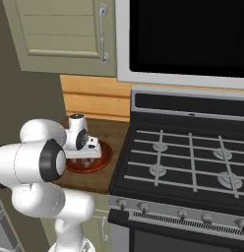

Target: Grab a lemon wedge from the fridge and one ice cube from the ice bowl, and put them in the glass of lemonade.

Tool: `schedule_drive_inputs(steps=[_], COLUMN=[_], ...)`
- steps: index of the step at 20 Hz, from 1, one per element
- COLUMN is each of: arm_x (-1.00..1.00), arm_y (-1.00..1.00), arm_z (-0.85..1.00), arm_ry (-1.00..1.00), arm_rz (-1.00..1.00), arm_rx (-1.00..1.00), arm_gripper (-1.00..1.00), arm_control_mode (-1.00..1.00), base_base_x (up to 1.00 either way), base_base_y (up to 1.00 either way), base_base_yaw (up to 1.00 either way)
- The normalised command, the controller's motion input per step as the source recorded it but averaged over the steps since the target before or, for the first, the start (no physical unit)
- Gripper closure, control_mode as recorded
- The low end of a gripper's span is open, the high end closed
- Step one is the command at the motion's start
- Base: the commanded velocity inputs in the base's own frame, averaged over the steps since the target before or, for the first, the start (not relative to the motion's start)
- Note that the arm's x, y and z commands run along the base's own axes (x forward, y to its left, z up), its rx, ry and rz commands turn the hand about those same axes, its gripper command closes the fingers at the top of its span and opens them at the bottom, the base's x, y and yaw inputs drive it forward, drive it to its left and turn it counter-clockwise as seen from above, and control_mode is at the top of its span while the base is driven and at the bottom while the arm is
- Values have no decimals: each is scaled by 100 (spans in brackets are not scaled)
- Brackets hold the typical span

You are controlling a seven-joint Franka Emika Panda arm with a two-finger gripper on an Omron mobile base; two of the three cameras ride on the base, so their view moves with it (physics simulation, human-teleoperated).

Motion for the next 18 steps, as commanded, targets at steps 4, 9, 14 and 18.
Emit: schedule_drive_inputs(steps=[4, 9, 14, 18], arm_x=[0, 8, 0, 0], arm_y=[0, 0, 0, 0], arm_z=[-2, -4, -25, -1], arm_ry=[0, 0, 0, 0], arm_rz=[0, 0, 0, 0], arm_rx=[0, 0, 0, 0], arm_gripper=[-100, -100, -100, -100], arm_control_mode=[-100, -100, -100, -100], base_base_x=[0, 0, 0, 0], base_base_y=[0, 0, 0, 0], base_base_yaw=[0, 0, 0, 0])
